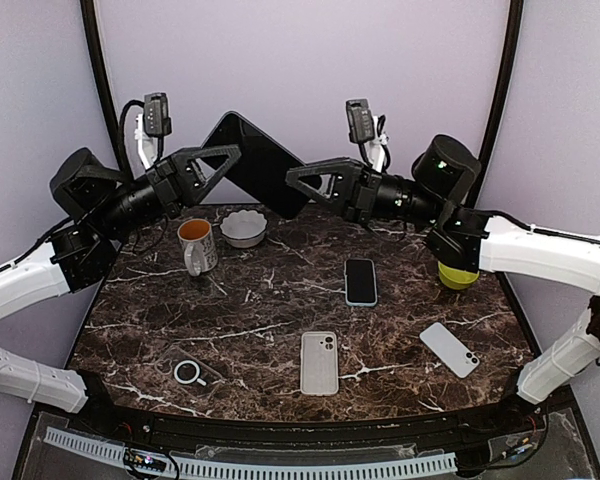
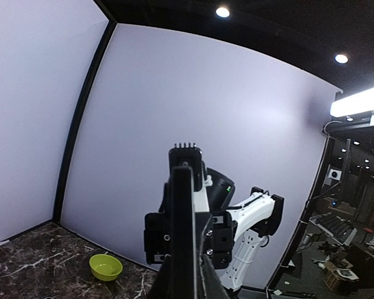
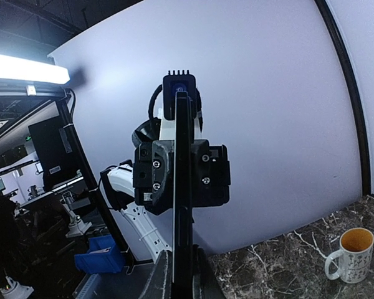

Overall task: Put the phone into the phone case
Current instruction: Pass from the right arm to the left, then pass from the left arm to the right

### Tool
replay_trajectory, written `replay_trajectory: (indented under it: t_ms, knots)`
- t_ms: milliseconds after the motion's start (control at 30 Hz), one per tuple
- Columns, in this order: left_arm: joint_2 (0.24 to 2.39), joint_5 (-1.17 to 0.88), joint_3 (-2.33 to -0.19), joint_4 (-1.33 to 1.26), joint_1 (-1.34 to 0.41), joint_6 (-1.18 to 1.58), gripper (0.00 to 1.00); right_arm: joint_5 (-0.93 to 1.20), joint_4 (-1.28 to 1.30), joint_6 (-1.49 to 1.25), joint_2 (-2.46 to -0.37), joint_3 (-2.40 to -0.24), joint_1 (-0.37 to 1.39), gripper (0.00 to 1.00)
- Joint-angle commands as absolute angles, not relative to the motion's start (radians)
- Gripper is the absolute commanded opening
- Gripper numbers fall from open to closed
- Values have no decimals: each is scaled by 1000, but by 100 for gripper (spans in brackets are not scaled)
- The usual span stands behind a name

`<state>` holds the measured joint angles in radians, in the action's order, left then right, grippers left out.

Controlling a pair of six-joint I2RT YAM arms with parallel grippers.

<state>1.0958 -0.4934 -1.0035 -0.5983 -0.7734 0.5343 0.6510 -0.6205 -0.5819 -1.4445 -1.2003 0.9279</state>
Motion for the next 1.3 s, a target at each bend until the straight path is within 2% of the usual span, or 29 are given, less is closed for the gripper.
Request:
replay_trajectory:
  t_ms: [0, 100, 167, 200, 367, 500, 767, 1000, 1167, 1267]
  knots:
    - [1088, -491, -1034, -603, -771, 522, 0, 647, -612, -536, -1431, -1263, 936, 2]
    - [1078, -442, -1034, -556, -770, 499, 0, 515, -393, -421, -1415, -1306, 936, 47]
    - [1067, -375, -1039, -490, -770, 471, 0, 367, -221, -322, -1401, -1337, 938, 68]
    - [1061, -348, -1042, -435, -771, 450, 0, 285, -154, -268, -1392, -1347, 942, 75]
    - [1064, -178, -1065, -290, -771, 424, 0, -84, -15, 95, -1391, -1349, 1033, 86]
    - [1080, -159, -1077, -235, -771, 428, 0, -193, -82, 307, -1436, -1355, 1099, 98]
    - [1075, -133, -1078, -206, -772, 409, 0, -158, -51, 321, -1623, -1532, 1108, 98]
    - [1081, -125, -1075, -201, -772, 393, 0, -215, -3, 328, -1740, -1664, 1130, 98]
    - [1084, -113, -1066, -202, -773, 382, 0, -265, 38, 304, -1777, -1711, 1143, 87]
    - [1088, -117, -1066, -201, -773, 377, 0, -296, 51, 295, -1792, -1728, 1150, 68]
